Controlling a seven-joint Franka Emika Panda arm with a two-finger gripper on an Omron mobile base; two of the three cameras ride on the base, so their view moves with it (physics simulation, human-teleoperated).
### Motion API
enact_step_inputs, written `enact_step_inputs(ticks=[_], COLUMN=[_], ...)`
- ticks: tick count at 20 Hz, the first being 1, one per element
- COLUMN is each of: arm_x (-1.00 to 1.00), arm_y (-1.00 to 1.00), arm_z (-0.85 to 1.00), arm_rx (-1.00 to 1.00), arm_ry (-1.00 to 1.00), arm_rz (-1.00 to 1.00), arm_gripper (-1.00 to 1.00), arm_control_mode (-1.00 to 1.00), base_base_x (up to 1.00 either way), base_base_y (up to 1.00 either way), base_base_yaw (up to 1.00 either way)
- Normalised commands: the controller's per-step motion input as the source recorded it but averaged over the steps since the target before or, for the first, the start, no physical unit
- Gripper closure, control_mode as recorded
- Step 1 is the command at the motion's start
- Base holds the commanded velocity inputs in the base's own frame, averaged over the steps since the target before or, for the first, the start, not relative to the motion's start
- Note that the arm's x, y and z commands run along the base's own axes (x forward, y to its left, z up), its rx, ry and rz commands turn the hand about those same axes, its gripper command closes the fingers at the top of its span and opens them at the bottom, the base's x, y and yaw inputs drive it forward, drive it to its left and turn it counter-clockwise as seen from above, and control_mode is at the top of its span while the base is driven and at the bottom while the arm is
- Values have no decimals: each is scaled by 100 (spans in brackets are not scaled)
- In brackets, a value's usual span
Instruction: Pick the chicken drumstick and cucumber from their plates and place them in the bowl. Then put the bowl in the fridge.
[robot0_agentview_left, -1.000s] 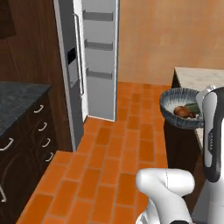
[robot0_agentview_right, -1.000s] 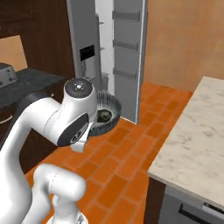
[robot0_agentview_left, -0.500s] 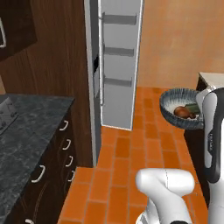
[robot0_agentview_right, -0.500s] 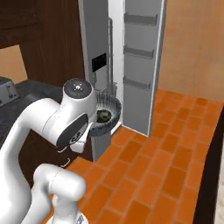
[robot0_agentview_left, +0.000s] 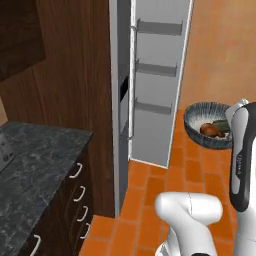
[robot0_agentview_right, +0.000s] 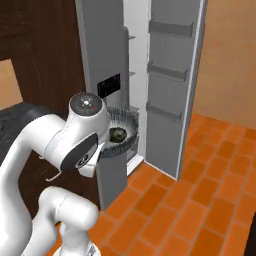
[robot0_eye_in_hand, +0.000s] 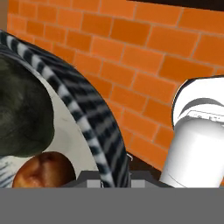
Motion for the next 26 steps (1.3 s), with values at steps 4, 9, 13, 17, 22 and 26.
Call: enact_step_inputs(ticks=[4,9,13,17,22,26], arm_x=[0,0,0,0,0,0], arm_y=[0,0,0,0,0,0], arm_z=[0,0,0,0,0,0], arm_rx=[0,0,0,0,0,0], arm_ry=[0,0,0,0,0,0], arm_rz=[0,0,0,0,0,0], arm_gripper=[100,100,100,100,100,100], arm_control_mode=[100,100,100,100,100,100], base_base_x=[69,16,0,15,96,100], base_base_y=[-80,-100,-81,-60,-39,-1], base_base_yaw=[64,35,21,27,25,11])
